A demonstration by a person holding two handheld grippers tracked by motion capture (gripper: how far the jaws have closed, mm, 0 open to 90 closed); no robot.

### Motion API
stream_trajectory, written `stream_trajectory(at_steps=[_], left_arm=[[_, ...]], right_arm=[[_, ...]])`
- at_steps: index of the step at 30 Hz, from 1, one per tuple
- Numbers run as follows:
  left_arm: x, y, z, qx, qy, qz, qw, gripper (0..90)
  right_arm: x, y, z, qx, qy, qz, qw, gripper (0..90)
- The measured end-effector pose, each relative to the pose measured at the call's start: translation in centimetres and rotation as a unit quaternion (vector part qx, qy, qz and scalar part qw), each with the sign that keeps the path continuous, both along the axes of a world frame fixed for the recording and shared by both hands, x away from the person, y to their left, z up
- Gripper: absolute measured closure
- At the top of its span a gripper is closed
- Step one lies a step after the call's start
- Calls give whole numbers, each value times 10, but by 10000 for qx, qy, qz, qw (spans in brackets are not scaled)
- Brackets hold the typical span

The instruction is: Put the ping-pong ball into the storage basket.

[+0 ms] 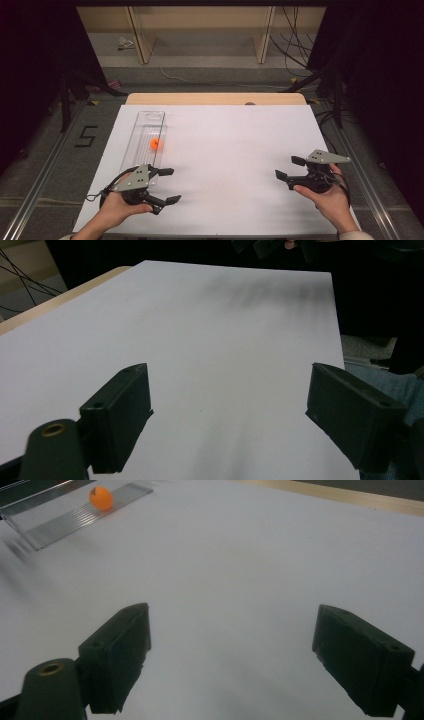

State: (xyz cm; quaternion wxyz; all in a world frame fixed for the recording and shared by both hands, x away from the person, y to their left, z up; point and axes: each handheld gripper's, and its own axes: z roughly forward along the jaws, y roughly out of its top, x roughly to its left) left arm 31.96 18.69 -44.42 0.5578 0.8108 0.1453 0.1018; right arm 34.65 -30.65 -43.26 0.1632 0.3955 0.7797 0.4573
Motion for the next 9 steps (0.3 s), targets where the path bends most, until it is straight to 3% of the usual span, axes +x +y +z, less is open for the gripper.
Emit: stream_trajectory(at_steps=[9], left_arm=[[1, -1, 0, -5, 12, -20, 10000, 173]], right_arm=[[1, -2, 1, 66, -85, -17, 9999, 164]])
